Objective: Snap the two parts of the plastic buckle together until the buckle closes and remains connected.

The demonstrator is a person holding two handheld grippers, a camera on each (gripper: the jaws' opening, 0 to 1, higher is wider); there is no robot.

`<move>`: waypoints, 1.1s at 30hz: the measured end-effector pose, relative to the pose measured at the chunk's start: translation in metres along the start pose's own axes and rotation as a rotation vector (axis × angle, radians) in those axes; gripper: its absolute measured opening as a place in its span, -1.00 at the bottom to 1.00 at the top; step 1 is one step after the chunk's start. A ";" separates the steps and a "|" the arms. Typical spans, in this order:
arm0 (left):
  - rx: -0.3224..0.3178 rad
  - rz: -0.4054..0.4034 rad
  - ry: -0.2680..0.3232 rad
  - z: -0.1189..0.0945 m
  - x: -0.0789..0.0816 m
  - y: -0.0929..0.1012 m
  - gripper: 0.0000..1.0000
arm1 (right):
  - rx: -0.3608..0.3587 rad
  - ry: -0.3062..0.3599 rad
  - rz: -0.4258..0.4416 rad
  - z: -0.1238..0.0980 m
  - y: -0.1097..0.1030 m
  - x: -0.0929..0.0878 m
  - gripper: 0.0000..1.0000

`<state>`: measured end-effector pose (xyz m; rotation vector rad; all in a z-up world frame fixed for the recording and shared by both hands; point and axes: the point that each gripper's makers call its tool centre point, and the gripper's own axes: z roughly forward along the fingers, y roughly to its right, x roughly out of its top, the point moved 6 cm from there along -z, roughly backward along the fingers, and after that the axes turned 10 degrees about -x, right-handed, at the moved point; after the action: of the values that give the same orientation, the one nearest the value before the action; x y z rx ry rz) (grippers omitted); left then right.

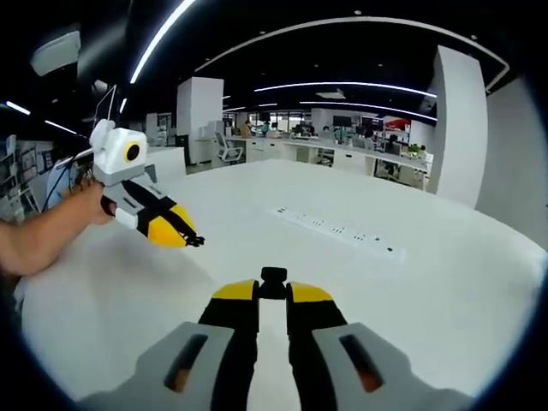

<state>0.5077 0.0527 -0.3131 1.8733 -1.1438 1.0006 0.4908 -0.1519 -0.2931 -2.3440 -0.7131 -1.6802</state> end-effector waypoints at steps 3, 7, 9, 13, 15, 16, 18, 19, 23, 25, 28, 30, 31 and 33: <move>0.003 -0.002 0.001 0.000 -0.003 0.004 -0.80 | 0.000 0.001 -0.005 -0.002 -0.002 0.000 -0.79; 0.011 0.011 -0.006 -0.002 -0.003 0.002 -0.81 | 0.004 0.001 -0.008 -0.005 -0.005 -0.002 -0.79; 0.003 0.010 -0.010 -0.002 -0.003 0.004 -0.80 | 0.006 -0.002 -0.010 -0.006 -0.006 -0.003 -0.79; 0.007 0.025 -0.007 -0.003 -0.004 0.005 -0.80 | 0.006 -0.001 -0.015 -0.009 -0.008 -0.005 -0.79; 0.003 0.020 -0.003 -0.004 -0.004 0.007 -0.80 | 0.007 -0.001 -0.016 -0.010 -0.010 -0.005 -0.79; 0.004 0.016 -0.005 -0.005 -0.004 0.008 -0.80 | 0.009 0.000 -0.015 -0.010 -0.010 -0.006 -0.79; 0.006 0.025 -0.014 -0.005 -0.006 0.010 -0.80 | 0.009 -0.005 -0.023 -0.012 -0.013 -0.008 -0.79; 0.007 0.026 -0.017 -0.006 -0.007 0.010 -0.80 | 0.009 -0.006 -0.024 -0.012 -0.013 -0.008 -0.79; -0.001 0.016 -0.018 -0.006 -0.009 0.013 -0.80 | 0.012 -0.007 -0.026 -0.013 -0.015 -0.009 -0.79; 0.002 0.012 -0.021 -0.006 -0.010 0.015 -0.80 | 0.015 -0.005 -0.023 -0.014 -0.016 -0.009 -0.79; 0.003 0.017 -0.027 -0.007 -0.013 0.018 -0.80 | 0.015 -0.002 -0.023 -0.016 -0.018 -0.009 -0.79; 0.002 0.018 -0.032 -0.009 -0.015 0.020 -0.80 | 0.018 -0.003 -0.023 -0.017 -0.020 -0.010 -0.79; 0.003 0.018 -0.032 -0.009 -0.015 0.020 -0.80 | 0.018 -0.004 -0.024 -0.017 -0.021 -0.010 -0.79; 0.003 0.011 -0.033 -0.010 -0.017 0.021 -0.80 | 0.023 -0.006 -0.025 -0.019 -0.023 -0.011 -0.79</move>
<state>0.4806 0.0599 -0.3197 1.8943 -1.1731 0.9817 0.4612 -0.1421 -0.2999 -2.3354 -0.7624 -1.6664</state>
